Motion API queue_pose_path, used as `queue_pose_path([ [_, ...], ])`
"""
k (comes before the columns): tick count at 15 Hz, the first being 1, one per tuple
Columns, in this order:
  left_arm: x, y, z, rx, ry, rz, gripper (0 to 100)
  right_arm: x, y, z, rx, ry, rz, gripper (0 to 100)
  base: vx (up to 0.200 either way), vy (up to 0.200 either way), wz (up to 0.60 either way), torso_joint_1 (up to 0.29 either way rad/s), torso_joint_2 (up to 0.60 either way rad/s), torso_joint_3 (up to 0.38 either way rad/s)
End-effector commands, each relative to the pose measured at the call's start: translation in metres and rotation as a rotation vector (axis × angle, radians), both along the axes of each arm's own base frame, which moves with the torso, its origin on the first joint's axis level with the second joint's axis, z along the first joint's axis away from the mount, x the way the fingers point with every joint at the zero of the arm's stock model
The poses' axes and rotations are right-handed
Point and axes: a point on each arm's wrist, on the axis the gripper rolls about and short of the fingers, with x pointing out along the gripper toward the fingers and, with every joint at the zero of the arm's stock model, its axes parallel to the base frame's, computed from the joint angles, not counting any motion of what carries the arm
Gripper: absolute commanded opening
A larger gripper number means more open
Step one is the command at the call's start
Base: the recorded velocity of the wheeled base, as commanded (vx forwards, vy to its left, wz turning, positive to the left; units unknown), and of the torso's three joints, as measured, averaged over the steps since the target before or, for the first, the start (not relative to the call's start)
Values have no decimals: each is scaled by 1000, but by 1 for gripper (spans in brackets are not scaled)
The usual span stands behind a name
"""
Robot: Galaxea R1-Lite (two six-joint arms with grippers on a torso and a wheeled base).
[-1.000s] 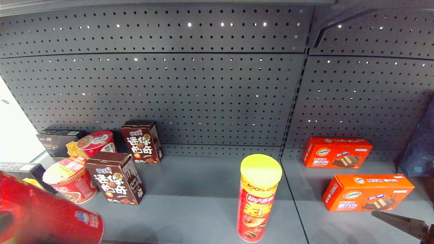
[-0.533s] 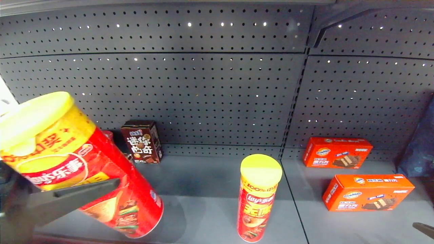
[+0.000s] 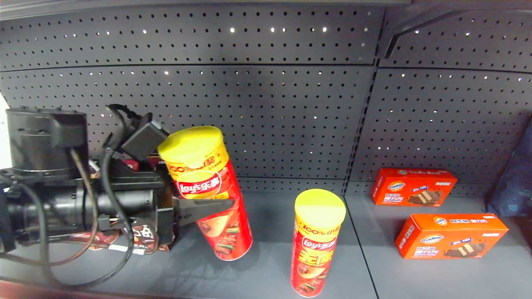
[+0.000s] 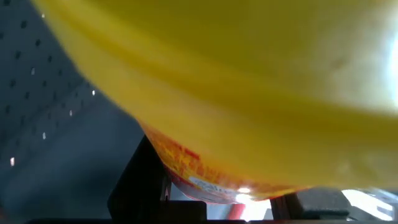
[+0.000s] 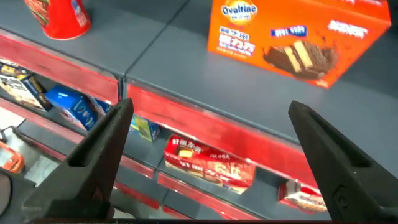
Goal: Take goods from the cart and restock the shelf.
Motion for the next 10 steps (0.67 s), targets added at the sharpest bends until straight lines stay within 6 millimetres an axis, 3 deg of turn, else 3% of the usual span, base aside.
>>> queue_pose_path([
  [1, 36, -20, -18, 35, 35, -34, 0, -6, -3, -2, 20, -40, -3, 100, 0, 0, 0, 0, 0, 0],
  [8, 91, -74, -29, 34, 17, -116, 0, -9, -4, -3, 28, -51, -44, 100, 0, 0, 0, 0, 0, 0],
  [10, 96, -84, -33, 37, 22, -136, 0, -9, -4, 0, 33, -60, -44, 100, 0, 0, 0, 0, 0, 0],
])
